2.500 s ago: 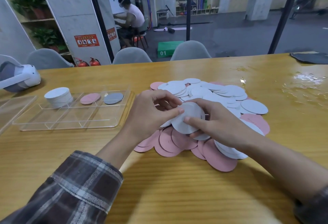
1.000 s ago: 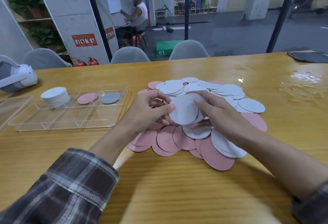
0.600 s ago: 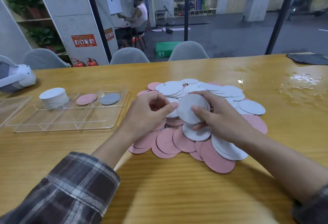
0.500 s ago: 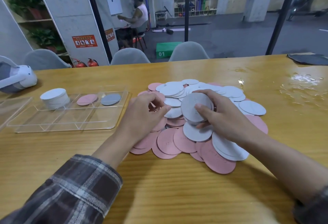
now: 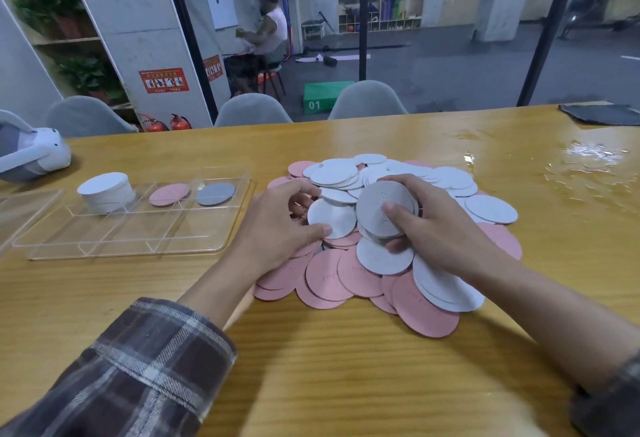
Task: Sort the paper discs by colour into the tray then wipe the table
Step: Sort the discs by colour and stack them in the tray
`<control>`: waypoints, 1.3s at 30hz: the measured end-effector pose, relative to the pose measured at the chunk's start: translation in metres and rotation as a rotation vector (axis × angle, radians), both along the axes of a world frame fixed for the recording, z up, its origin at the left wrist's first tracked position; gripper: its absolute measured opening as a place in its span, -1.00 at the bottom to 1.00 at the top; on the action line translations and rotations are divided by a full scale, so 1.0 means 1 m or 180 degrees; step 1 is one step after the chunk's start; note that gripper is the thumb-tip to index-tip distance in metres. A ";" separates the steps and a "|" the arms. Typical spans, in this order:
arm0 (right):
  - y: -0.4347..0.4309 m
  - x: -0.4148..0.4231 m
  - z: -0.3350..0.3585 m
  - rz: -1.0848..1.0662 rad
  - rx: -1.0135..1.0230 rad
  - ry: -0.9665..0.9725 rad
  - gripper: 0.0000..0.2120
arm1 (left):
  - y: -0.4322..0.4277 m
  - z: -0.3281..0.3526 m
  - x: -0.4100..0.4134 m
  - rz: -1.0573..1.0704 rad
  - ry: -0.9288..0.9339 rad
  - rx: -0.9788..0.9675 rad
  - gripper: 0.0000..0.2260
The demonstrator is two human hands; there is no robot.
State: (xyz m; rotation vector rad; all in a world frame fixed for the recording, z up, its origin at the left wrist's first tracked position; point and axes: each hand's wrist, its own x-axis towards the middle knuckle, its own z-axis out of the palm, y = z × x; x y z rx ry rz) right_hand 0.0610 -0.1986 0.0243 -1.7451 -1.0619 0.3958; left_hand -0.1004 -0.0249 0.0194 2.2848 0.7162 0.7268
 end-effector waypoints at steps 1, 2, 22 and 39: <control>0.000 0.000 0.000 -0.0004 -0.0002 0.0010 -0.79 | 0.001 0.002 -0.001 0.0009 -0.0027 -0.0072 -0.57; 0.000 0.000 0.000 -0.0011 -0.0002 0.0011 -0.79 | 0.002 0.004 -0.003 0.0011 -0.0050 -0.0155 -0.59; -0.001 -0.002 0.001 0.0621 0.0183 0.0620 -0.77 | -0.030 0.007 0.011 -0.0424 -0.0991 -0.1051 -0.81; -0.038 0.036 0.004 -0.0023 0.0137 0.0308 -0.76 | -0.052 -0.004 0.029 -0.0768 0.0387 0.0518 -0.57</control>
